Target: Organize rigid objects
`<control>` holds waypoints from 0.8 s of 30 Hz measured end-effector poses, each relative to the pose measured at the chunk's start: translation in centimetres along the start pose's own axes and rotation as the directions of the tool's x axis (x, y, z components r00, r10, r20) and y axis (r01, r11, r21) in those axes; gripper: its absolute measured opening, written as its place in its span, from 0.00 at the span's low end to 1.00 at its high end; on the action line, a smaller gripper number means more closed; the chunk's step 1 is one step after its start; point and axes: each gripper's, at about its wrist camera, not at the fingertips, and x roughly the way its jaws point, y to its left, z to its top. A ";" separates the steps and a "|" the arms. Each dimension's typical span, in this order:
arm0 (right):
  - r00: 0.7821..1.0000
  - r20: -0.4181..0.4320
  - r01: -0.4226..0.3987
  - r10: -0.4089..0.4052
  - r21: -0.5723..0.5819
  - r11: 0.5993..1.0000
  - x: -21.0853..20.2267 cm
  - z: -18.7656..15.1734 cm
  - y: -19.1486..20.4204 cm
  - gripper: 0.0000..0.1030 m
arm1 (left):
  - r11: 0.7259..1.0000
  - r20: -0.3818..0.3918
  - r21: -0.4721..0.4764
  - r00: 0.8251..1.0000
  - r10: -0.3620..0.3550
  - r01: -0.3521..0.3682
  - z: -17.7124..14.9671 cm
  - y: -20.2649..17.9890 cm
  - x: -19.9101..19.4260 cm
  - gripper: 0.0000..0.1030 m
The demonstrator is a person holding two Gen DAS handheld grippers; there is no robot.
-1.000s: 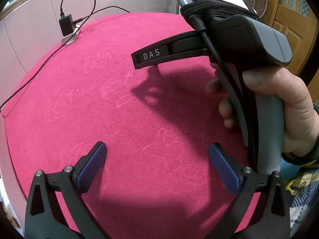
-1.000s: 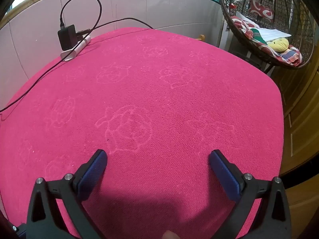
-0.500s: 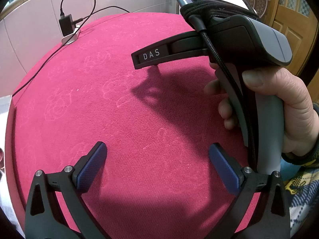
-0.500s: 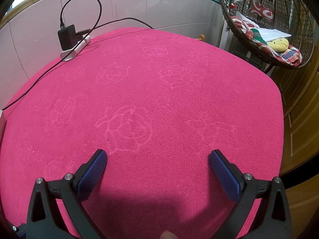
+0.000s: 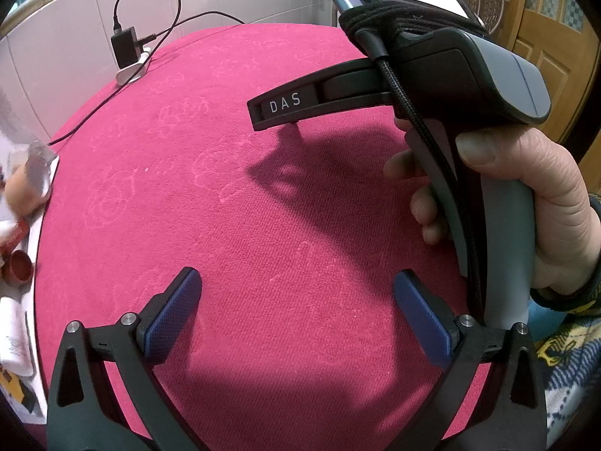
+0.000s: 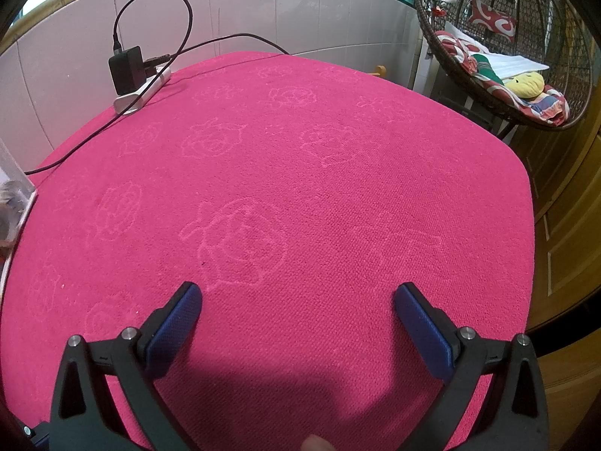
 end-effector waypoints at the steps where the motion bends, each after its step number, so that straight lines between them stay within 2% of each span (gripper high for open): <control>1: 1.000 0.001 0.000 0.000 0.000 1.000 -0.1 0.0 0.0 1.00 | 1.000 0.000 0.000 1.000 0.000 0.000 0.0 -0.1 -0.1 1.00; 24: 1.000 0.000 0.000 0.000 0.000 1.000 0.0 -0.1 0.0 1.00 | 1.000 0.000 0.000 1.000 -0.002 0.002 -0.1 0.0 0.1 1.00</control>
